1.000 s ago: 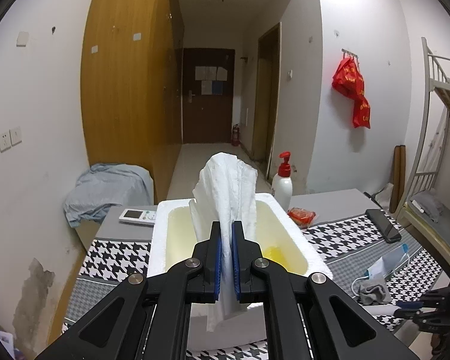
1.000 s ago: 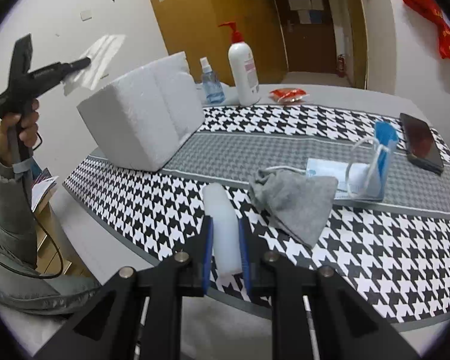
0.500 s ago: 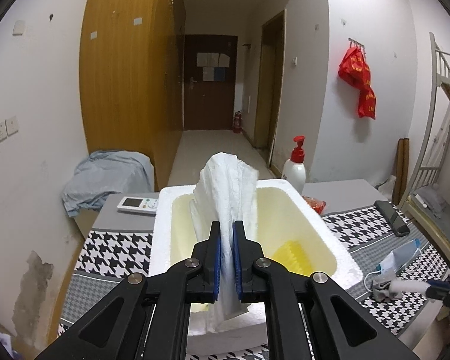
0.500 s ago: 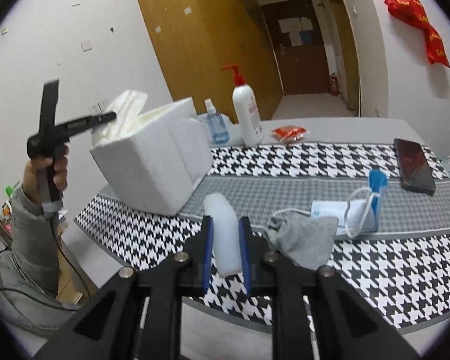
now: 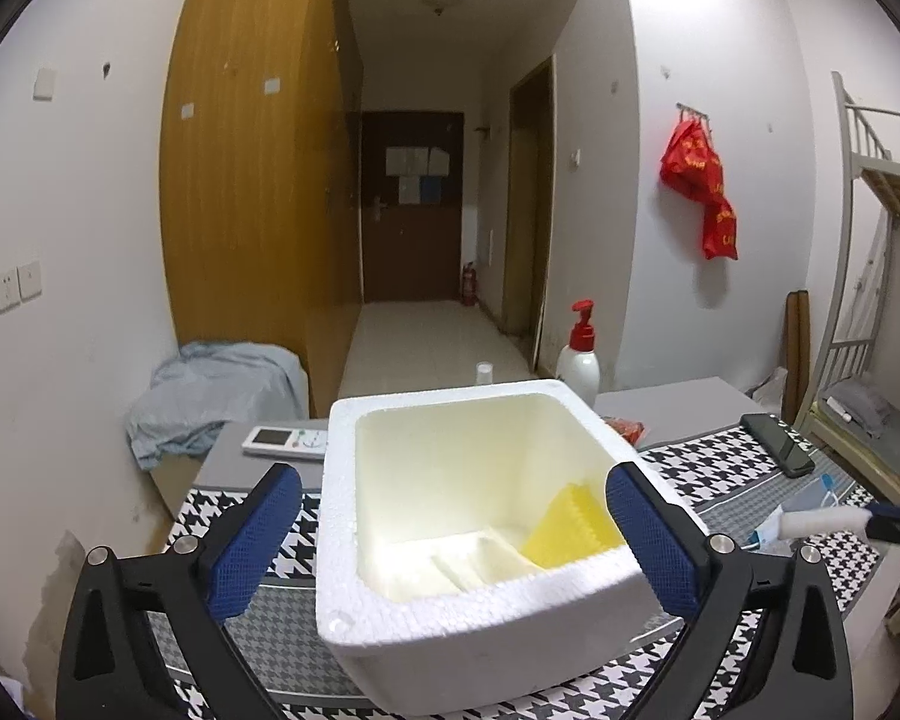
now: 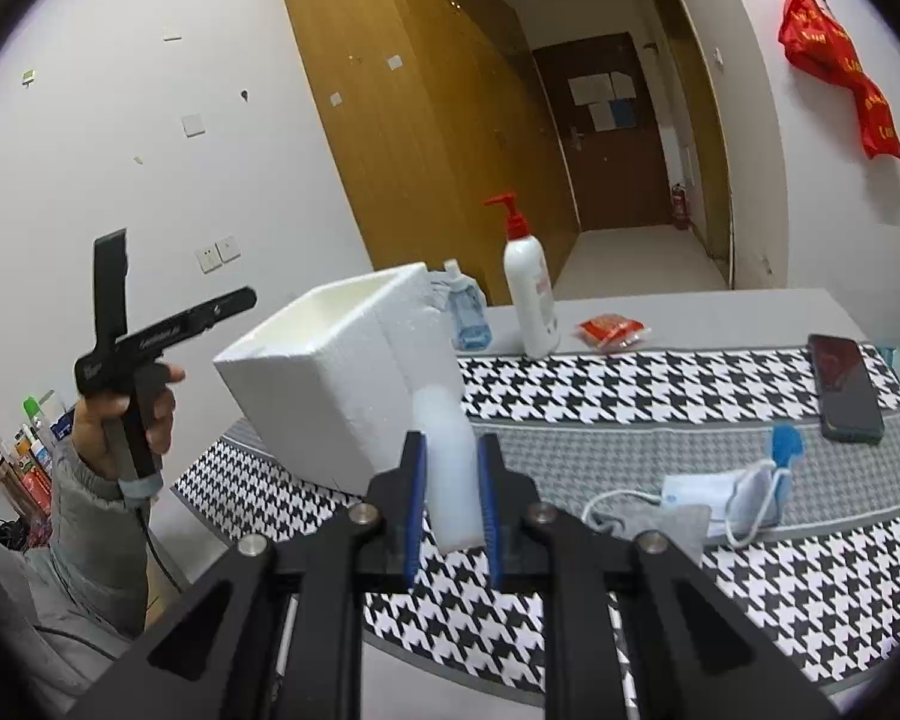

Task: Organize soft objects
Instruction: 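Carry the white foam roller toward the foam box with the right tool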

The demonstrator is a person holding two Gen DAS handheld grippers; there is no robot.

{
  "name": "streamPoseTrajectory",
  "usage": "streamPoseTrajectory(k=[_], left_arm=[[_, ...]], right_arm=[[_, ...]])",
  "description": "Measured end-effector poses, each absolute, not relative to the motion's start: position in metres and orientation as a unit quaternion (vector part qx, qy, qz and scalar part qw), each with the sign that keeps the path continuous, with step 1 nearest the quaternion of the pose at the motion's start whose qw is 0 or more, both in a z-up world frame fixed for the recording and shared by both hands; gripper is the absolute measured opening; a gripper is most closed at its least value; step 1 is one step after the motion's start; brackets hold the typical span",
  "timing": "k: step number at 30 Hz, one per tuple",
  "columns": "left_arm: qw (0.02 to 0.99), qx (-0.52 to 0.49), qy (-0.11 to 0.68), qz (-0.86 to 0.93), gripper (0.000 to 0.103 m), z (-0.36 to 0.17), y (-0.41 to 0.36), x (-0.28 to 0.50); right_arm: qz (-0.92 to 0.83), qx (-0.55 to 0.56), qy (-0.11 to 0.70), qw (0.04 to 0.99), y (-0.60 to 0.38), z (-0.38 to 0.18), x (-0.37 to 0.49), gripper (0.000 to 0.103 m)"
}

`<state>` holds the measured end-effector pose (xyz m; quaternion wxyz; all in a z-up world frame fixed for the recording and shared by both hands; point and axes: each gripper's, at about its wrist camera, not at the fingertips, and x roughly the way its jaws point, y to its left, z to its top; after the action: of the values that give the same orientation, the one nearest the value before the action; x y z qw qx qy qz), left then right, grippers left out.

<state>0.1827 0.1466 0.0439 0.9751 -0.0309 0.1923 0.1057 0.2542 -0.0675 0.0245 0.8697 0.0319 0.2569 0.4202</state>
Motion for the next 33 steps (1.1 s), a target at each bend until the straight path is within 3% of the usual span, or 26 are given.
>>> streamPoseTrajectory(k=[12, 33], left_arm=[[0.981, -0.036, 0.157, 0.106, 0.102, 0.044, 0.135, 0.136], [0.976, -0.054, 0.169, 0.126, 0.102, 0.011, 0.135, 0.103]], right_arm=[[0.446, 0.027, 0.236, 0.863, -0.036, 0.045, 0.248, 0.02], [0.466, 0.011, 0.219, 0.857, 0.017, 0.069, 0.249, 0.02]])
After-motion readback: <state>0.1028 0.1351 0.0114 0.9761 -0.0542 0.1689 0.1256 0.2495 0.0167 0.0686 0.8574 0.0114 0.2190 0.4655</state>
